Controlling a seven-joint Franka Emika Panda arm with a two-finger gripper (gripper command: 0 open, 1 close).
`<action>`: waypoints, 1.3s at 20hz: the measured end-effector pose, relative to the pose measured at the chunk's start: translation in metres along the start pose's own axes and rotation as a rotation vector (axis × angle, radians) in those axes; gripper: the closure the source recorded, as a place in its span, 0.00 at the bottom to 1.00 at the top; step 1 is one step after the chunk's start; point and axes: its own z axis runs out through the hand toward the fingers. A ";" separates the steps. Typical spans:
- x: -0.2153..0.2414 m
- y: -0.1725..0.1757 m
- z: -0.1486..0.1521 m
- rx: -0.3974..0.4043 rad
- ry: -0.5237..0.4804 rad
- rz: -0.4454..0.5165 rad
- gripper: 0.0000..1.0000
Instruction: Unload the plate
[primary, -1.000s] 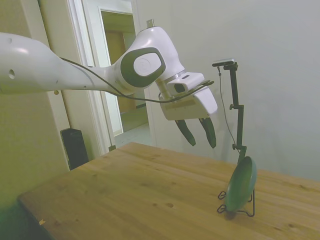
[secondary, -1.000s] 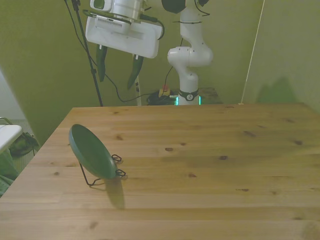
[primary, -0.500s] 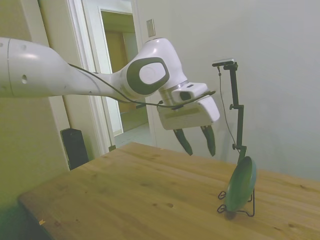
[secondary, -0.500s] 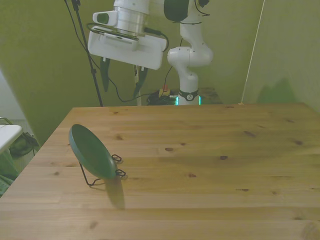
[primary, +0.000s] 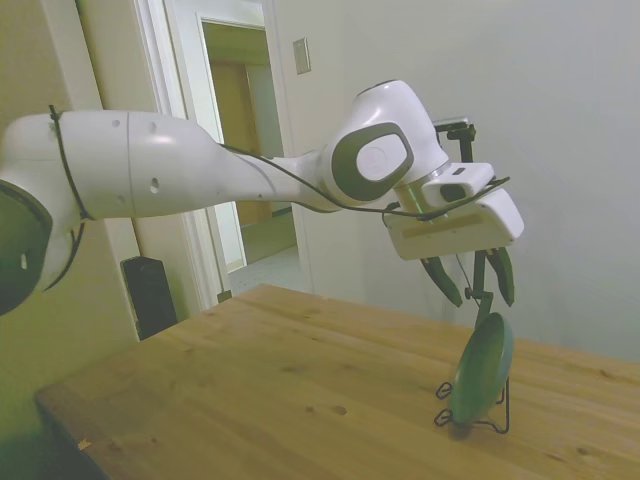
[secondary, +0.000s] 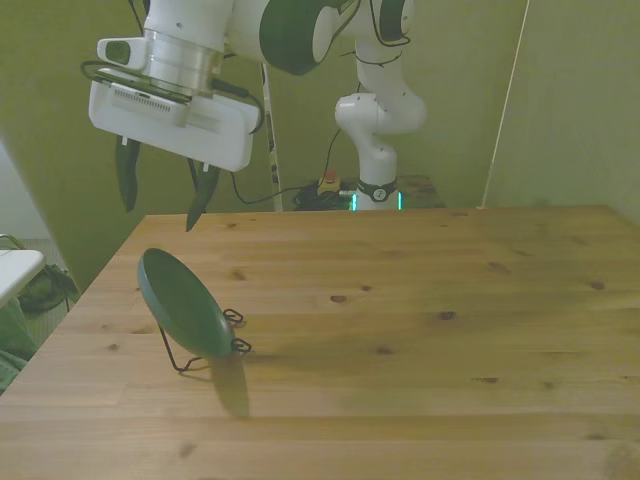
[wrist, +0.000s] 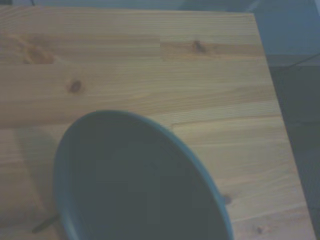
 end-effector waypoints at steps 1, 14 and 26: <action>0.006 0.001 0.004 -0.009 0.004 -0.007 0.00; 0.015 0.007 0.057 -0.040 -0.044 -0.053 0.00; 0.008 0.003 0.074 -0.031 -0.057 -0.120 1.00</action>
